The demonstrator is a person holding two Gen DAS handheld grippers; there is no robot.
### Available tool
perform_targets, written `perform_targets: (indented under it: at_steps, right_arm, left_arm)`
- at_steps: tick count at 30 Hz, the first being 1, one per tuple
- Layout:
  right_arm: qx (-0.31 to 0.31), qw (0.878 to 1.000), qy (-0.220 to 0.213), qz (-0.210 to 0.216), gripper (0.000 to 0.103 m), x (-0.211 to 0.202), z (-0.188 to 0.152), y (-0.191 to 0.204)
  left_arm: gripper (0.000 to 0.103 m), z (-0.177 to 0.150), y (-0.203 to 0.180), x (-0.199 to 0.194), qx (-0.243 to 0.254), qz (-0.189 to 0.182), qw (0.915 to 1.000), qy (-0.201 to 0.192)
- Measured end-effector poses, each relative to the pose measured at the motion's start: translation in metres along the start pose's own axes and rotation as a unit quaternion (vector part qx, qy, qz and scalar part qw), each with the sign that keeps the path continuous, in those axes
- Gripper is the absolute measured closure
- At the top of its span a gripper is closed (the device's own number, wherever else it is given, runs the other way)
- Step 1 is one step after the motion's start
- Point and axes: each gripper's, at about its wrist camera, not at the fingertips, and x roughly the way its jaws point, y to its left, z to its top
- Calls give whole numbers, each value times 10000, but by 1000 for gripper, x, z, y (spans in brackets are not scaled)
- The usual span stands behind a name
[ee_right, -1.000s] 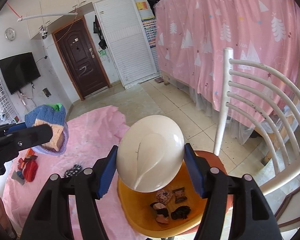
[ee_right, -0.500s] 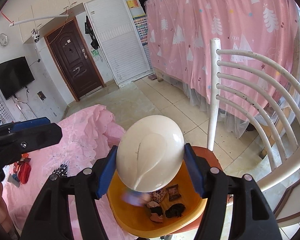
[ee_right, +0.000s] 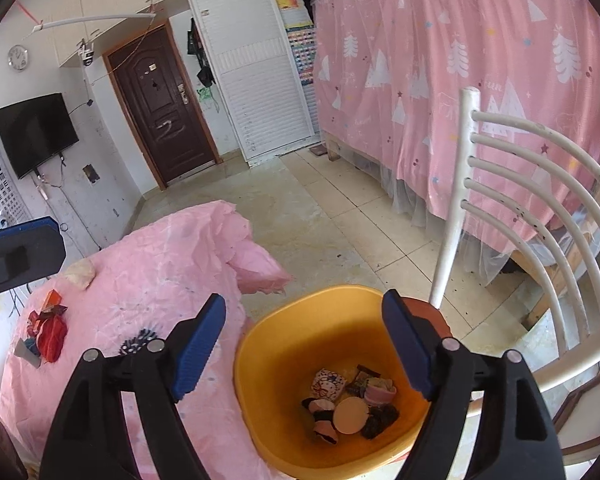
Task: Collect trash
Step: 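Carry the doll and white hat to the orange bin and release both, then grasp the red snack bag with the left gripper while the right gripper grasps the red knit cloth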
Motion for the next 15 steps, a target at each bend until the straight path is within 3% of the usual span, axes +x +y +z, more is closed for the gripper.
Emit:
perform_targets:
  at_steps: [15]
  right_arm:
    - [-623,9975,-18,328,33,-4,9,90]
  left_arm:
    - [52,-28,74,-51,-602,289,9973,-313]
